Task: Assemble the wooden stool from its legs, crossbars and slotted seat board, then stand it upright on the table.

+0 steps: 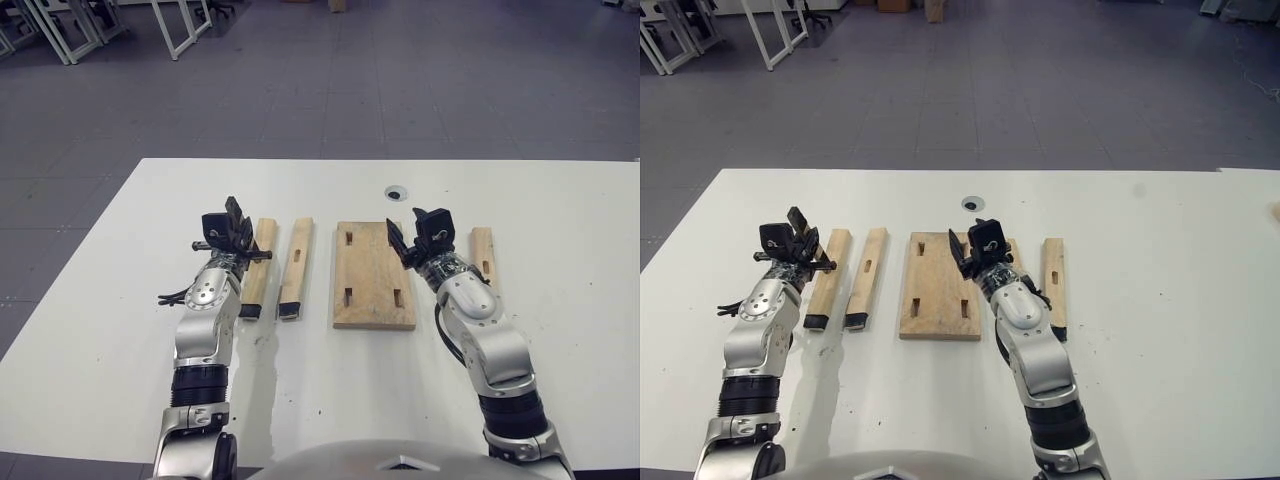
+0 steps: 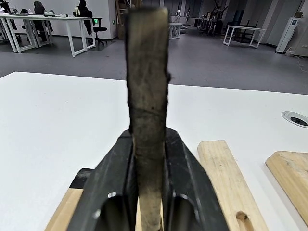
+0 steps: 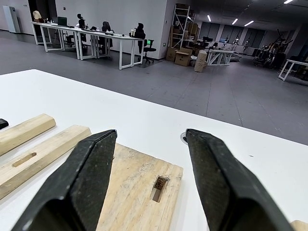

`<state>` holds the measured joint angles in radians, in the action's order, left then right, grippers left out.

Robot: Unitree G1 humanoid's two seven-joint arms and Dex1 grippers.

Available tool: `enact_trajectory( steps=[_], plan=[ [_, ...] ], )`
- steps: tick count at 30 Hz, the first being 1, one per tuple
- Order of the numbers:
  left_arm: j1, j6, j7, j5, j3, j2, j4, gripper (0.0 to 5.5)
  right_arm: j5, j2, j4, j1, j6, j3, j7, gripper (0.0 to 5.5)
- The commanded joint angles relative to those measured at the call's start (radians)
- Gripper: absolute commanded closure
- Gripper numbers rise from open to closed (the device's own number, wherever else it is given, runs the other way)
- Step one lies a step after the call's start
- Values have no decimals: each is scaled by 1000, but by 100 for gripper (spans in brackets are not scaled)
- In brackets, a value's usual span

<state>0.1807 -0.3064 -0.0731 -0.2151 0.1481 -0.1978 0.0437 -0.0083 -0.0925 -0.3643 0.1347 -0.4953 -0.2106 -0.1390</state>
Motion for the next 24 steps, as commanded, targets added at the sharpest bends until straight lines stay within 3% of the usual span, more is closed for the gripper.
enact_trajectory(
  steps=[1, 24],
  plan=[
    [8, -42, -19, -1, -12, 7, 16, 509, -10, 4, 4, 14, 5, 1, 4, 287],
    [29, -107, -30, -9, 9, -3, -67, 509, -15, 10, 15, 14, 12, 2, 10, 287]
  ],
)
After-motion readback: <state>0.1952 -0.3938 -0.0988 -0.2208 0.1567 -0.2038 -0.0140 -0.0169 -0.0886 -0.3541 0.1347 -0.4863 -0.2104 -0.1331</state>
